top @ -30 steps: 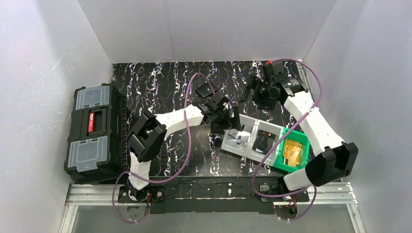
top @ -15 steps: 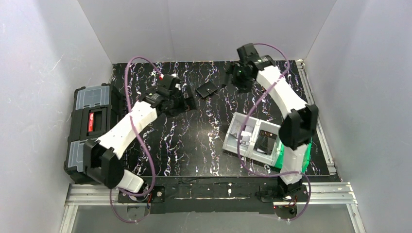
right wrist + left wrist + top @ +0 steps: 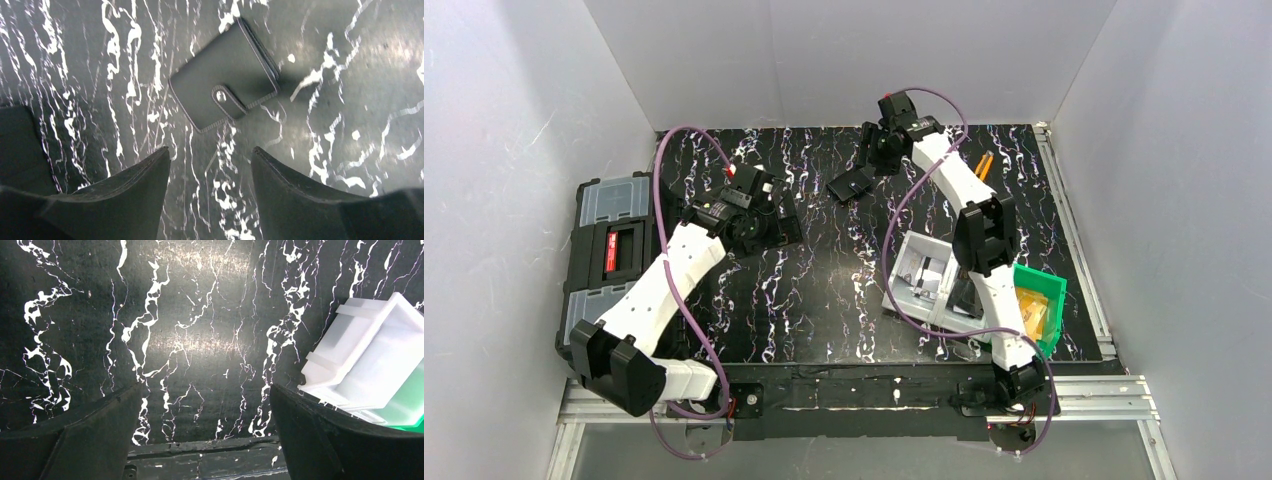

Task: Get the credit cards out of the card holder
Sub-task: Move the card holder to the center of the board, then open the card holder at the center of the board.

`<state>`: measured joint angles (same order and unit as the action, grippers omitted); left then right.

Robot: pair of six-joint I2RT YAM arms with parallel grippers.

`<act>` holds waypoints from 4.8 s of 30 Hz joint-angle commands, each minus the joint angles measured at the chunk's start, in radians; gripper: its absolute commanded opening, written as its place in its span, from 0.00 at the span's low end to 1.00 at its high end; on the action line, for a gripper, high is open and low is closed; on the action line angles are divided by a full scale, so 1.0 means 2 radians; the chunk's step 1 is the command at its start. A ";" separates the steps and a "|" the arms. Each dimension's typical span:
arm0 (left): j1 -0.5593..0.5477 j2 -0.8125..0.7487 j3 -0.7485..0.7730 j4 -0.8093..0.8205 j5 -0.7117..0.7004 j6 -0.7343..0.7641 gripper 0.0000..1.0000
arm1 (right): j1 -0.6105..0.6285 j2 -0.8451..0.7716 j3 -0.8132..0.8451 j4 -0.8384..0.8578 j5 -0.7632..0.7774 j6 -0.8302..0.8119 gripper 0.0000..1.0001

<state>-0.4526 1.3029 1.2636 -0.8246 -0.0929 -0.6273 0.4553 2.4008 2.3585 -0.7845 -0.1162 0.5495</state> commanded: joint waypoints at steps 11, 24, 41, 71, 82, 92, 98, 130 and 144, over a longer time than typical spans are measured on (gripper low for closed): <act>0.003 -0.009 0.018 -0.040 -0.004 0.007 1.00 | 0.009 0.109 0.046 0.183 -0.042 0.073 0.62; 0.004 0.017 0.029 -0.038 -0.011 0.010 1.00 | 0.033 0.071 -0.086 0.086 -0.121 0.097 0.48; 0.028 0.026 -0.016 -0.018 -0.001 -0.018 1.00 | 0.149 -0.072 -0.302 0.000 -0.066 -0.017 0.49; 0.071 0.031 -0.158 0.079 0.107 -0.078 1.00 | 0.237 -0.169 -0.357 -0.003 0.172 -0.060 0.41; 0.072 0.046 -0.165 0.089 0.117 -0.080 1.00 | 0.247 -0.164 -0.369 0.018 0.154 -0.061 0.40; 0.072 0.049 -0.169 0.094 0.117 -0.082 0.99 | 0.259 -0.160 -0.370 0.023 0.154 -0.058 0.42; 0.072 0.057 -0.173 0.100 0.121 -0.085 0.96 | 0.259 -0.145 -0.372 0.018 0.157 -0.058 0.32; 0.009 0.131 -0.163 0.162 0.184 -0.143 0.39 | 0.245 -0.273 -0.583 0.321 -0.047 -0.123 0.01; 0.009 0.190 -0.176 0.143 0.112 -0.200 0.00 | 0.243 -0.302 -0.625 0.353 -0.069 -0.107 0.01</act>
<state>-0.4271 1.6249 0.9310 -0.5056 0.2279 -0.9897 0.9386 1.8492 1.1458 -0.1028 -0.2237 0.3202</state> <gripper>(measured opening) 0.010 0.054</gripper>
